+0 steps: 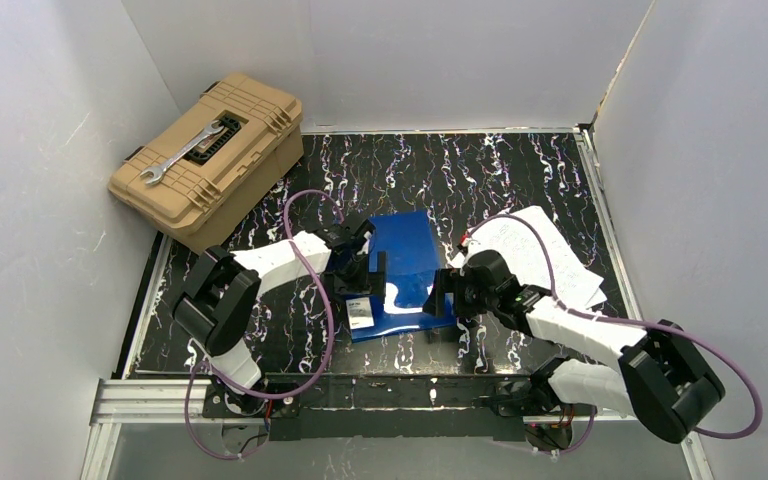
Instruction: Put the files into the folder
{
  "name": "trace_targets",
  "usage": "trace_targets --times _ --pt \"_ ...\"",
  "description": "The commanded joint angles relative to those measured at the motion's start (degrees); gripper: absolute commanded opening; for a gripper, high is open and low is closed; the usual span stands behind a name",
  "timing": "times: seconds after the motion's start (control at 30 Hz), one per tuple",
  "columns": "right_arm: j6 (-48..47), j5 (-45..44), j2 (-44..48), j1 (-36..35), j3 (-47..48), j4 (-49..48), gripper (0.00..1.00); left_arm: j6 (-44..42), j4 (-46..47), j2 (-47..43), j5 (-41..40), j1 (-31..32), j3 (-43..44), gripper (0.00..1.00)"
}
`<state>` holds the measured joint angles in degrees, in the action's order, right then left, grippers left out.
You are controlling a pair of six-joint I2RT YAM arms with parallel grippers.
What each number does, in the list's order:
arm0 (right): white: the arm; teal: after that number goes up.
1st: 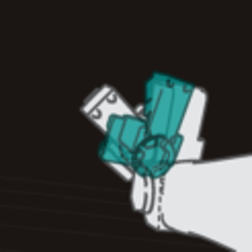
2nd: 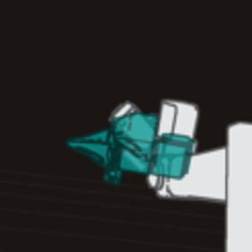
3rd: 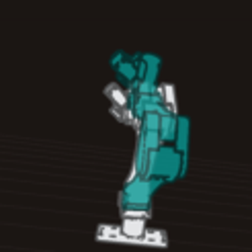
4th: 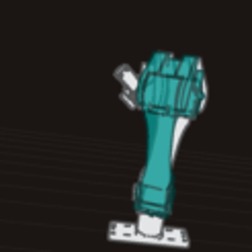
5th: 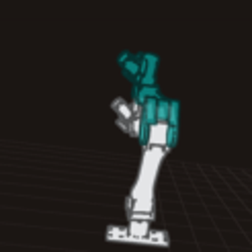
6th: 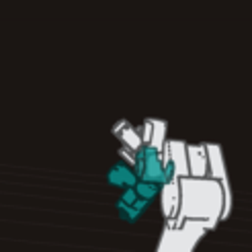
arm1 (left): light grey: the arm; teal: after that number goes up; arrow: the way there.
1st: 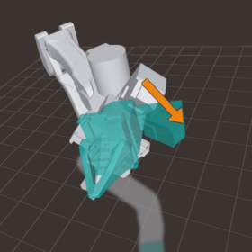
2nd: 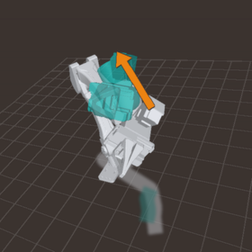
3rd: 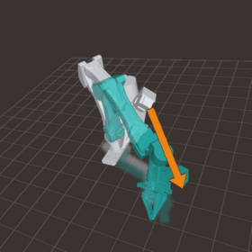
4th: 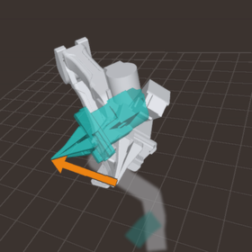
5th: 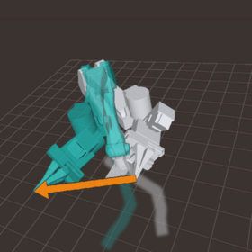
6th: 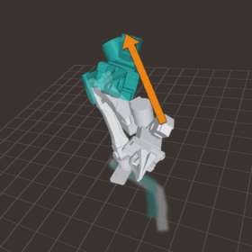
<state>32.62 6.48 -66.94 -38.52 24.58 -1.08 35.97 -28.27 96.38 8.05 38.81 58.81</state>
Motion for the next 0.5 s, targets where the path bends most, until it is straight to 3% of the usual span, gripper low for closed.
trace_targets --times 0.0,0.3,0.47 --pt "5.7 -0.3 2.5 -4.0 -4.2 9.7 0.95 0.9 3.9 -0.3 4.3 3.7 -1.4 0.98" --pt "9.4 -5.3 12.5 -5.7 -5.6 17.0 0.95 1.9 7.4 -3.3 4.7 7.4 -6.7 0.98" --pt "7.9 -11.9 14.7 -5.6 -1.3 23.8 0.96 0.8 2.5 -6.0 -1.1 7.5 -7.0 0.98"
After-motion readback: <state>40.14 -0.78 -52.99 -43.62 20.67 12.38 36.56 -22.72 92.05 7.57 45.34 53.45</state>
